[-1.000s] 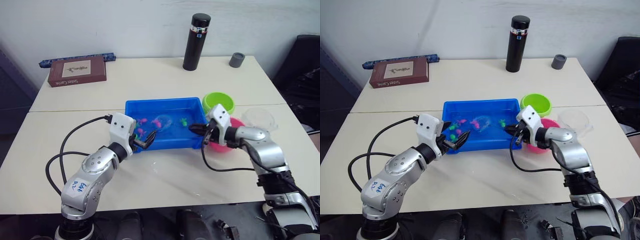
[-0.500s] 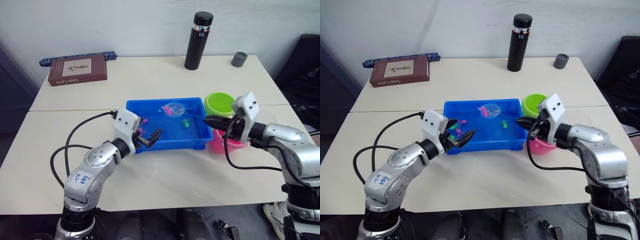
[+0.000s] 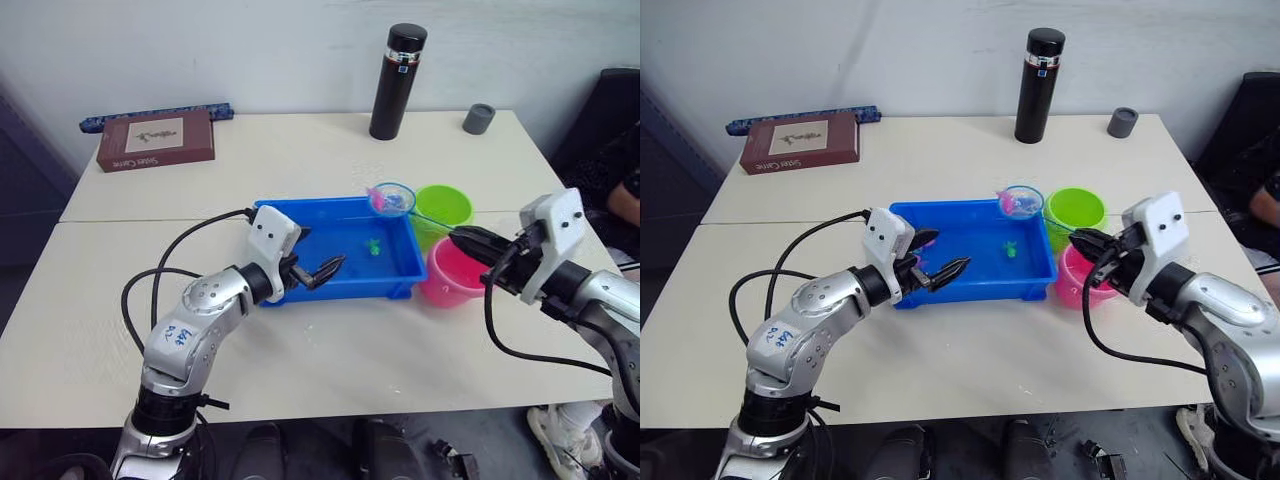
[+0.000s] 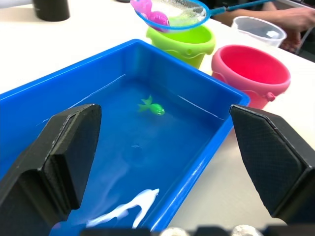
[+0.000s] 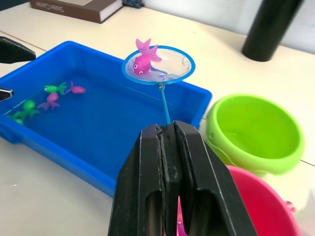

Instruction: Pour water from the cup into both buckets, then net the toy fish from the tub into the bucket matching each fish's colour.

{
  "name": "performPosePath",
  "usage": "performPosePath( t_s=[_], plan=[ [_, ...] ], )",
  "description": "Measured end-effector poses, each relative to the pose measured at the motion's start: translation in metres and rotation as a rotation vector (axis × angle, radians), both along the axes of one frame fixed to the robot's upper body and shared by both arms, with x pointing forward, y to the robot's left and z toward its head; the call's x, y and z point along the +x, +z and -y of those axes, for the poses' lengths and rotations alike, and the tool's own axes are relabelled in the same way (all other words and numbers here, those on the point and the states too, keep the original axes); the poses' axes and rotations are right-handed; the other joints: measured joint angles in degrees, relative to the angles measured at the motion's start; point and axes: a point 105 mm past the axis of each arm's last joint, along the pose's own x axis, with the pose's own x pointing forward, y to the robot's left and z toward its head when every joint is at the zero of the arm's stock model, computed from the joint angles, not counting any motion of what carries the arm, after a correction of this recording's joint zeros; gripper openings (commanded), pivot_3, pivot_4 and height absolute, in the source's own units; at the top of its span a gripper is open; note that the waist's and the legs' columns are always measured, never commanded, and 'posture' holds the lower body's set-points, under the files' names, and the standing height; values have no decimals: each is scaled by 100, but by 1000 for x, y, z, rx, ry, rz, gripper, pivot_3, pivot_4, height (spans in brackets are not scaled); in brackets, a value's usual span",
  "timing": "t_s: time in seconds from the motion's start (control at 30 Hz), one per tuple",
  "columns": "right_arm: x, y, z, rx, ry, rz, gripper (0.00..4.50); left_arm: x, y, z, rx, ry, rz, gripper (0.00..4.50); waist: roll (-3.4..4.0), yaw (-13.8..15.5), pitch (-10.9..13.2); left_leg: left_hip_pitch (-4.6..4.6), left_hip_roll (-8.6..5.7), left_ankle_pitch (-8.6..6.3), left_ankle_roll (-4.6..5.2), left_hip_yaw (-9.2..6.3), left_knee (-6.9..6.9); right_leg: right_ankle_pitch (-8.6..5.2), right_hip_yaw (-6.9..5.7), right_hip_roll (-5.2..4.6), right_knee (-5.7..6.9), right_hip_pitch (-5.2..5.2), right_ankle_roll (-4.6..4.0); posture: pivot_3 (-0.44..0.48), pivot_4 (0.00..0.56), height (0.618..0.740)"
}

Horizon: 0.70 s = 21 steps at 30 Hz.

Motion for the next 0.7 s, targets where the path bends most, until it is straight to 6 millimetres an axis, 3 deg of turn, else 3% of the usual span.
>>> performPosePath(
  t_s=[0.27,0.5,0.7],
  plan=[
    [-23,3,20,-24,-137,49,0,8,-1,8,9,-69,-6,4484,0,5,0,1,0,1,2,-1,2,1,1,4,2,1,1,0,150,740],
    [-46,-20,40,-77,-242,-6,0,11,-2,15,17,-122,-1,4484,0,14,0,0,0,2,2,-4,1,1,3,10,1,2,2,0,150,740],
    [-60,-29,60,-155,-330,11,0,12,-2,18,16,-147,3,4484,0,-7,0,4,0,2,3,-2,5,3,7,12,2,4,6,0,150,740]
  ],
)
